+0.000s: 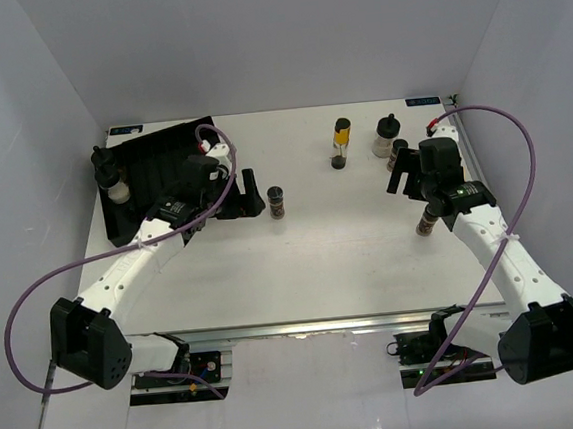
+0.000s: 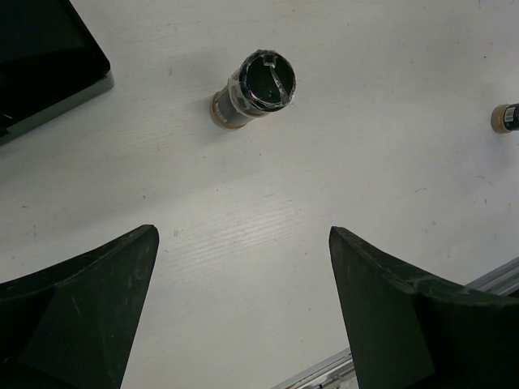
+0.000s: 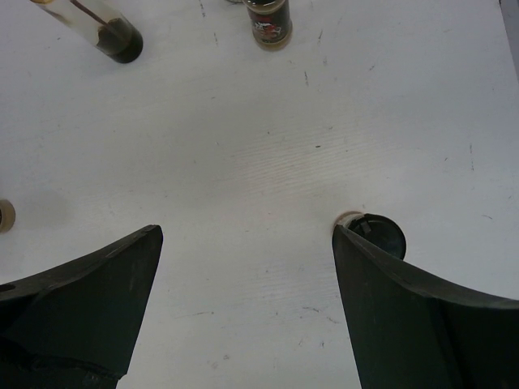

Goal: Organize the condiment bottles

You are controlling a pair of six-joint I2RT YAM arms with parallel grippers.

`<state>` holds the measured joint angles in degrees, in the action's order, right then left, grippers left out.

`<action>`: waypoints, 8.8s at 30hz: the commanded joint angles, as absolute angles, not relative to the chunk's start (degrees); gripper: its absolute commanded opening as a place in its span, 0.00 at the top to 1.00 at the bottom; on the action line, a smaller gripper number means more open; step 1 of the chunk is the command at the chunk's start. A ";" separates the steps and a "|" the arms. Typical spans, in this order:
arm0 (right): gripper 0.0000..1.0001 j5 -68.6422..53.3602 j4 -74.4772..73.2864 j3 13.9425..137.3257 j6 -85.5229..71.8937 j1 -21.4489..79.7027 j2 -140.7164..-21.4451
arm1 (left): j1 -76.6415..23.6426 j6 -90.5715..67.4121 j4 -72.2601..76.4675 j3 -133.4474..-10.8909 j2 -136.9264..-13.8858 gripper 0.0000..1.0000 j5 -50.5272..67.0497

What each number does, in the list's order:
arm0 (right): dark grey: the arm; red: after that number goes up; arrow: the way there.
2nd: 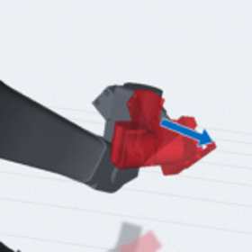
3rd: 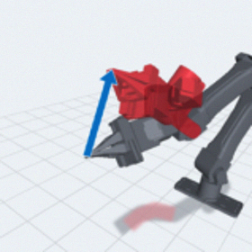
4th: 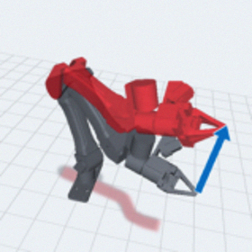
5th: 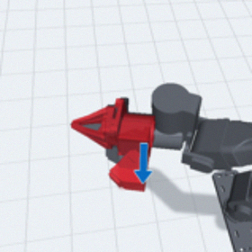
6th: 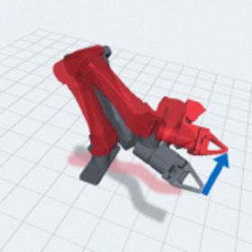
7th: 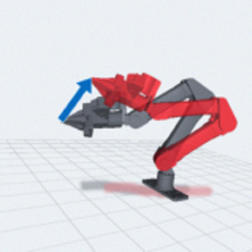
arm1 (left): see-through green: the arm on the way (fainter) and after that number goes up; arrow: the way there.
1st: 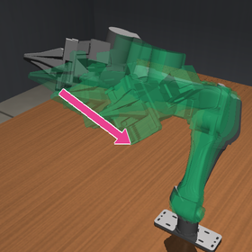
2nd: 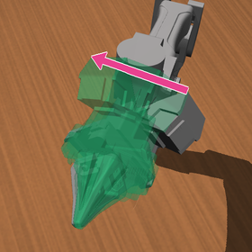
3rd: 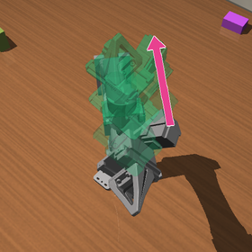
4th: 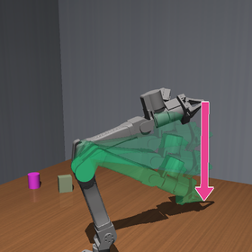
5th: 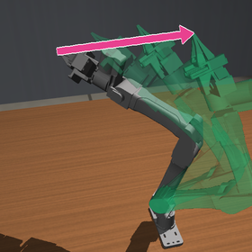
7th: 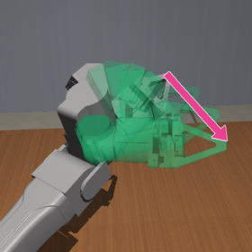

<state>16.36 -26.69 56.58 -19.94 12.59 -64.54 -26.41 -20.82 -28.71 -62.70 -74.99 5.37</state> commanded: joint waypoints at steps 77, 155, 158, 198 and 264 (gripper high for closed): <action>0.07 -4.94 -16.63 52.03 -16.84 15.08 -49.04 | -13.38 -11.55 -36.58 -132.29 -127.76 1.00 -15.19; 0.10 27.67 -30.44 54.08 -22.33 10.00 -59.58 | -26.44 -18.08 -35.61 -91.04 -97.75 0.02 2.01; 0.10 25.40 -29.27 50.29 -23.95 6.37 -61.64 | -29.66 -20.16 -34.46 -85.49 -93.96 0.02 2.97; 0.62 20.72 -14.65 43.36 -15.56 15.55 -71.68 | -31.03 -23.99 -31.87 -65.55 -71.94 0.02 7.40; 0.10 20.30 -28.16 61.63 -15.43 25.43 -60.48 | -46.76 -18.56 -41.27 -81.15 -94.97 0.09 -4.56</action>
<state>21.67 -29.68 62.16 -17.71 25.92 -62.81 -43.68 -17.06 -41.46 -77.62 -90.72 -0.60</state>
